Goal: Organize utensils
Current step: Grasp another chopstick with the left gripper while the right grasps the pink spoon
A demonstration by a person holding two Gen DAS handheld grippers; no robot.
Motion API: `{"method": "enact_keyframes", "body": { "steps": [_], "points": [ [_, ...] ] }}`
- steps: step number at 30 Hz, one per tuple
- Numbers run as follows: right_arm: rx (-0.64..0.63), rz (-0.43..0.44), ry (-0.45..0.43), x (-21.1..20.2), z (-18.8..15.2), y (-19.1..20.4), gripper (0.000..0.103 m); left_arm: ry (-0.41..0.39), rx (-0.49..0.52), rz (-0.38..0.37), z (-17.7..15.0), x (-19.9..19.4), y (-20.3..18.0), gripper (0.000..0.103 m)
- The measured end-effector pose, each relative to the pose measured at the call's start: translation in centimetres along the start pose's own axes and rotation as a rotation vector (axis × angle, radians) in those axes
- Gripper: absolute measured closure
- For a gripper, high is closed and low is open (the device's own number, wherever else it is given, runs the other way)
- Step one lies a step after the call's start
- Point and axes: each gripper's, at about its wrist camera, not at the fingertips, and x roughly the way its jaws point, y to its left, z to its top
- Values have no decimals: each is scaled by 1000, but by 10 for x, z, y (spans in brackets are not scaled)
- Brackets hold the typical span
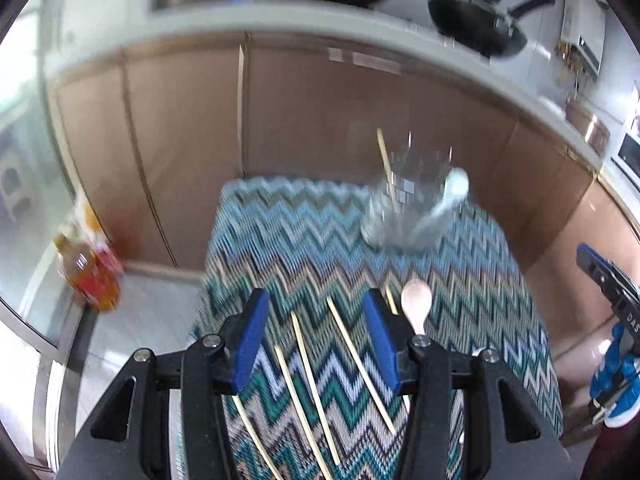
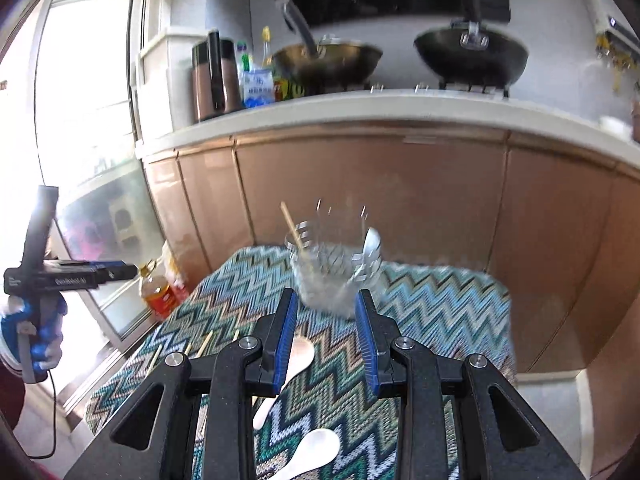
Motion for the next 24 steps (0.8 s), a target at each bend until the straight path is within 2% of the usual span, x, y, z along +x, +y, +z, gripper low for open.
{"method": "enact_keyframes", "body": {
  "steps": [5,13,16,20,24],
  "points": [
    [31,40,120,47,-21,-8,73,166,-47,-19,-15,58,10,56],
    [91,148,287,117,-41,-22,73,311,-133,-51,-19,115,23,57],
    [113,191,343,141,-44,-27,73,337,-131,-21,-17,131,25,66],
    [125,236,405,169,-47,-31,73,383,-143,-32,-14,147,29,75],
    [109,279,462,195,-47,-29,73,427,-158,-32,-15,163,32,80]
  ]
}}
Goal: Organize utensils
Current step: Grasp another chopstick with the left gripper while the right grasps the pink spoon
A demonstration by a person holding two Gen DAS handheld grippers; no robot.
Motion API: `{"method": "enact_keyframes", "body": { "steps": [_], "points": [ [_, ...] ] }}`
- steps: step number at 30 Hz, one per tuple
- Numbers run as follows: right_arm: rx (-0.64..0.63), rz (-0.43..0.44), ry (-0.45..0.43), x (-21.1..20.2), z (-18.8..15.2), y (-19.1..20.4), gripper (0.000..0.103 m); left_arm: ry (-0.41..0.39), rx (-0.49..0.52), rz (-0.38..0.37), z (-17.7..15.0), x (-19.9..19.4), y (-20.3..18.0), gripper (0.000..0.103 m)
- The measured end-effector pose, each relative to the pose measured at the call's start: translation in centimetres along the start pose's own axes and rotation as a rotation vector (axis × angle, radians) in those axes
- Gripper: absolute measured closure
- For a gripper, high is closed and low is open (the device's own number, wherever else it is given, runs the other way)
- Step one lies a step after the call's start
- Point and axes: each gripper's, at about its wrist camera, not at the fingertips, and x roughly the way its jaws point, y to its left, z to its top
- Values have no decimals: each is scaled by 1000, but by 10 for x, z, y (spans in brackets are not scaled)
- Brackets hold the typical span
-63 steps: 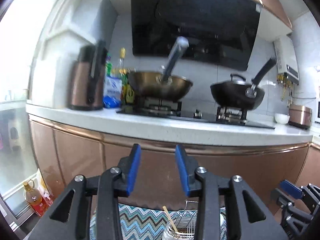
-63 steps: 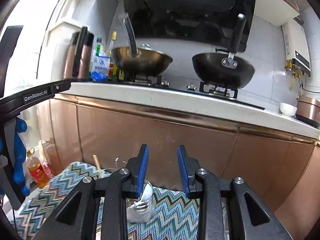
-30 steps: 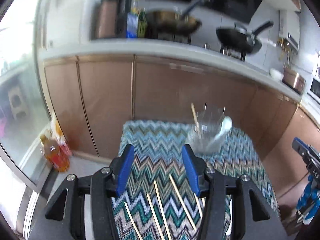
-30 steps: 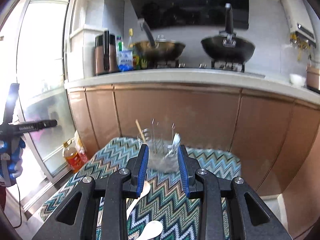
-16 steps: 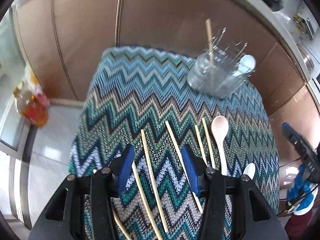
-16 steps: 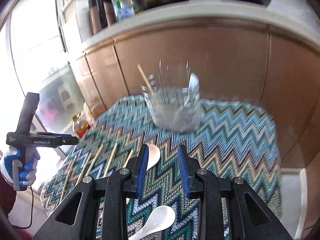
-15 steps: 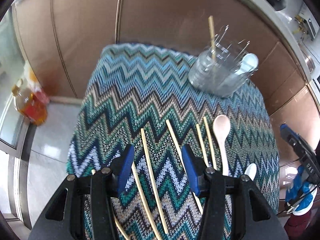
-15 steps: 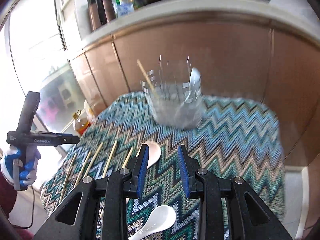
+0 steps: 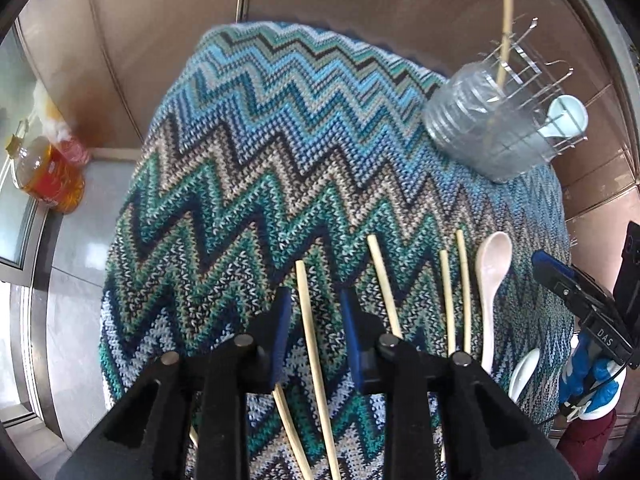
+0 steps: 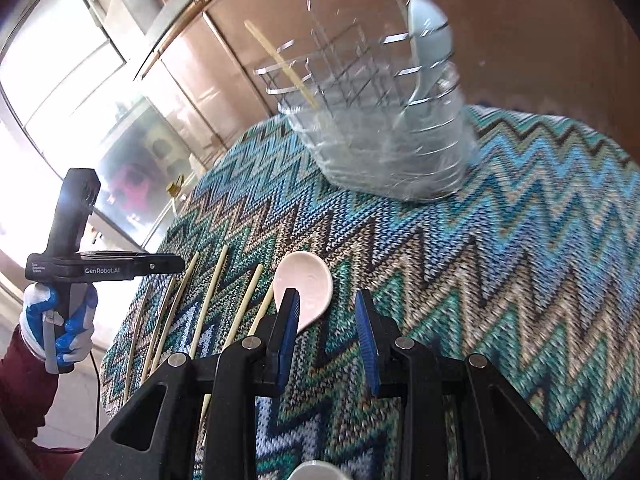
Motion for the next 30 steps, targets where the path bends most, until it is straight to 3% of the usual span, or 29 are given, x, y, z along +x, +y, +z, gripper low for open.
{"method": "enact_keyframes", "body": {
  "steps": [13,16,20,25,30],
  "points": [
    [-36,33,107,48,15,3,75,72,5,4,7,22,-1,86],
    [-46,50,116,54,18,4,79,84,0,1,9,25,0,88],
    [-57,72,137,66,20,13,91,95,-18,0,12,26,7,92],
    [-64,81,132,72,22,18,94,90,-43,5,13,25,13,97],
    [-60,72,91,54,16,21,95,60,-55,-19,9,14,17,98]
  ]
}}
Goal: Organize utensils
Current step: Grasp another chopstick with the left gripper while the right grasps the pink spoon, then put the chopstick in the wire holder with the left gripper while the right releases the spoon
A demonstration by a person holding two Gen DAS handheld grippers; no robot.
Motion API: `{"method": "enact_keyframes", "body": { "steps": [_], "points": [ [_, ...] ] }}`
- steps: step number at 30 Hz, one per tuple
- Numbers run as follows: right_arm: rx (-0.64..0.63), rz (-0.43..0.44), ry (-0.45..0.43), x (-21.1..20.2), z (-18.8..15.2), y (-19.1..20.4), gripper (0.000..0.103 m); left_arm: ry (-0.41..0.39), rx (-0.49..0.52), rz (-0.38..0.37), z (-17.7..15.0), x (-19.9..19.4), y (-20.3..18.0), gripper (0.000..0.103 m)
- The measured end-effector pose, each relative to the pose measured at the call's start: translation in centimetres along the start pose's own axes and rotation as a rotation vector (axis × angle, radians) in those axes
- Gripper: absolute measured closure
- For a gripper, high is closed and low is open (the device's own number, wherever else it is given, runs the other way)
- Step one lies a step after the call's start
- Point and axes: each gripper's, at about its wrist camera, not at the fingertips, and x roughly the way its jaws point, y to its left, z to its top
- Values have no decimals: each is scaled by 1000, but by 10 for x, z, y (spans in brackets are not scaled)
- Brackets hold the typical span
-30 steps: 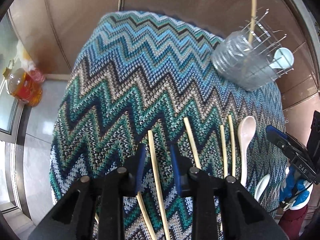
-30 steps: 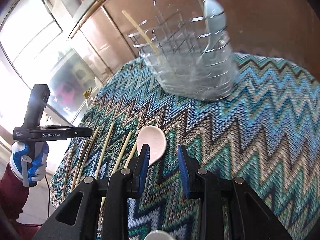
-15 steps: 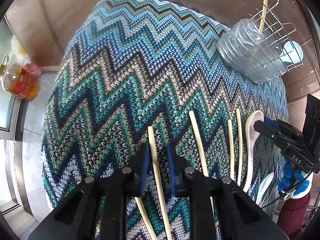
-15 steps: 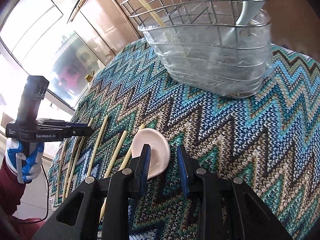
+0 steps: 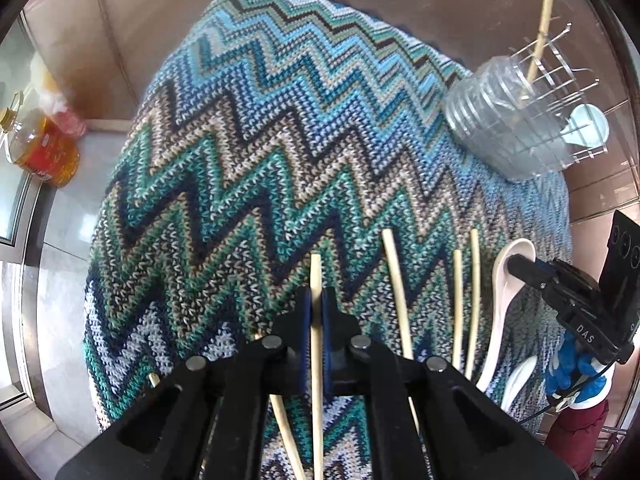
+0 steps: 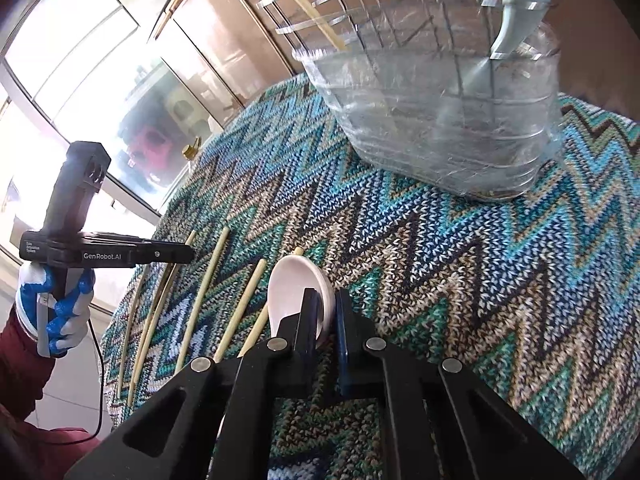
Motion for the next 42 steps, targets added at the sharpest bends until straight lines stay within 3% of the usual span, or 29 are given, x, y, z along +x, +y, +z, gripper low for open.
{"method": "enact_keyframes", "body": {
  "steps": [10,29,36,42],
  "points": [
    [-36,-84,-121,-64,-15,28,96,-139,26,-47,-26,-54,-20,99],
    [-107,-259,-407,-204,-53,112,96,-596,116,-141,-95,-223,-64,99],
    [-112,-358,-561,-247,-44,124,96,-763,155,-162,-96,-270,-94,99],
    [-94,-449,-669,-264,-23,124,96,-881,180,-174,-76,-292,-122,99]
  ]
}}
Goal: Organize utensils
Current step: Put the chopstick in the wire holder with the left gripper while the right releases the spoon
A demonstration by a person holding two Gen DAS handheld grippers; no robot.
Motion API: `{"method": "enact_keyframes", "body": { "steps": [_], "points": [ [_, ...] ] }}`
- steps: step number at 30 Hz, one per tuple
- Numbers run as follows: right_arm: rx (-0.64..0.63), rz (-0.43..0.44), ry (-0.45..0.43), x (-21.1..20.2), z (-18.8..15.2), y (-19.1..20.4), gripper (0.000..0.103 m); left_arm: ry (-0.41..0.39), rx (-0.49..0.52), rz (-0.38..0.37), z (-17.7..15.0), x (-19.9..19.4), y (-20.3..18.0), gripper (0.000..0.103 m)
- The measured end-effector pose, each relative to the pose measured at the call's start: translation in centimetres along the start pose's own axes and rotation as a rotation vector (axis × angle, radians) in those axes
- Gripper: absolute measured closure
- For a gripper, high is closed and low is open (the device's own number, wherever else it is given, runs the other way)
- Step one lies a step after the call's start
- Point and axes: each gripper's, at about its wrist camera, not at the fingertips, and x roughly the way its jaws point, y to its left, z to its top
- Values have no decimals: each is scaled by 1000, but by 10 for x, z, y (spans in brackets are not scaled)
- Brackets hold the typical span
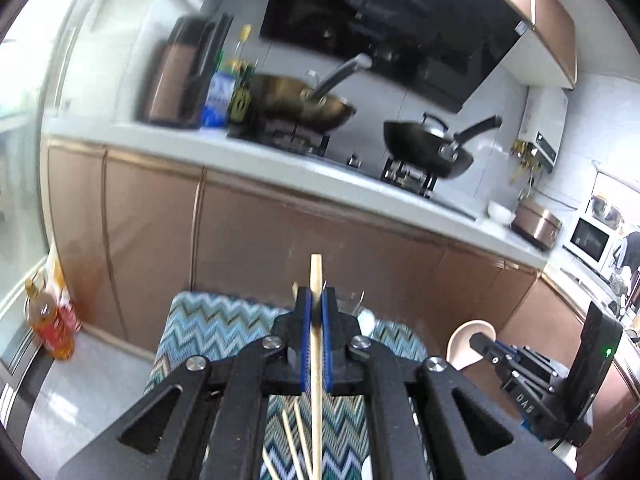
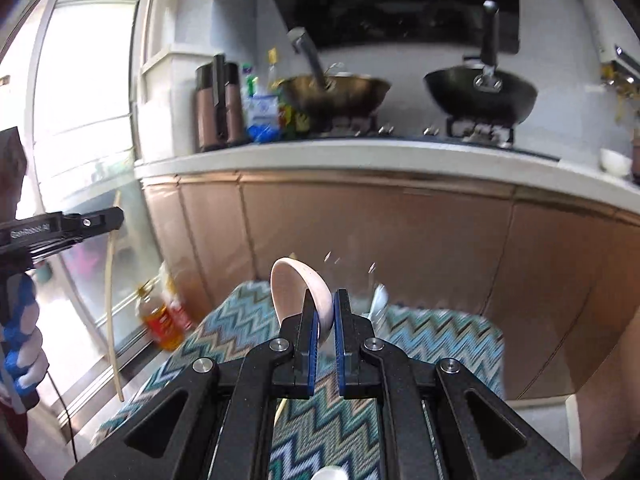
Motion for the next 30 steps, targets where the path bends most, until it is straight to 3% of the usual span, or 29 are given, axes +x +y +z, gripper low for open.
{"method": "enact_keyframes", "body": {
  "steps": [10,16,23,30],
  "points": [
    [5,-115,-116,59,38,-11,96,-115,13,-1,32,76,-20,98],
    [17,-143,-135,113,40,-26,95,-257,-17,53,44,141,-19,98],
    [13,-149,-104,168,18,-39,95,-280,-33,81,23,215,-16,98],
    [1,-149,-114,193,5,-45,95,-291,26,115,-8,255,-23,98]
  ]
}}
